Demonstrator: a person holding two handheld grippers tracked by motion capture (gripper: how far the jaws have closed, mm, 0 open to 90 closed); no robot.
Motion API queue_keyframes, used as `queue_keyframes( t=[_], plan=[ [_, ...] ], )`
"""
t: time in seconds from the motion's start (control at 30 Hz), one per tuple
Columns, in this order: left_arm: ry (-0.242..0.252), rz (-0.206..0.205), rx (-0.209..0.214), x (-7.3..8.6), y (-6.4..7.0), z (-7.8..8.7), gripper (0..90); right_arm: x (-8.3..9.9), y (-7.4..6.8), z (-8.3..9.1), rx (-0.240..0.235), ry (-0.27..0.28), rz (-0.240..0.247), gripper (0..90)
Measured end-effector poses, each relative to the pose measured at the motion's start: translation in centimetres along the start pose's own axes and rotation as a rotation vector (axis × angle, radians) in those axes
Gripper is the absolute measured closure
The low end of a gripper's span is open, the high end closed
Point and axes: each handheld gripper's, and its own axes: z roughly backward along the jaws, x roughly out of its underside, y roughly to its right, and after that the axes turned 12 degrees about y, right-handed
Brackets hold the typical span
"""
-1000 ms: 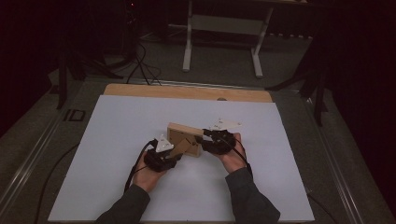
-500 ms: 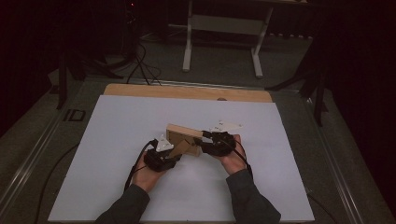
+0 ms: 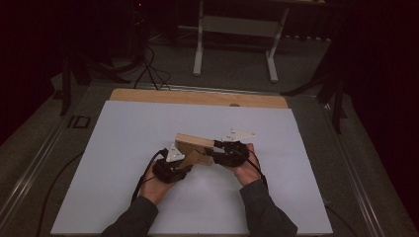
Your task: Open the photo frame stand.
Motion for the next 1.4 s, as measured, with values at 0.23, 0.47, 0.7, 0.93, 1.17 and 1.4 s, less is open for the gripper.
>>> queue_keyframes(
  t=[0.23, 0.47, 0.7, 0.93, 1.17, 1.4],
  plan=[
    [0.008, 0.017, 0.020, -0.1, 0.1, 0.3, 66.7, 0.3, -0.1, 0.2, -0.006, -0.003, 0.017, 58.1],
    [0.022, 0.024, 0.028, -0.2, 0.0, 0.6, 67.6, 0.7, -0.3, 0.5, -0.013, -0.008, 0.027, 59.6],
    [0.027, 0.026, 0.031, -0.3, 0.0, 0.7, 69.4, 0.7, -0.6, 0.6, -0.015, -0.013, 0.046, 59.5],
    [0.021, 0.022, 0.038, -0.3, 0.1, 0.7, 71.2, 0.8, -1.0, 1.0, -0.037, -0.010, 0.058, 58.9],
    [0.013, 0.016, 0.047, -0.2, 0.2, 0.8, 71.8, 1.0, -1.4, 1.4, -0.050, -0.016, 0.075, 58.7],
    [0.015, 0.019, 0.049, 0.0, 0.3, 1.0, 73.1, 1.3, -1.8, 1.6, -0.064, -0.022, 0.083, 57.9]
  ],
)
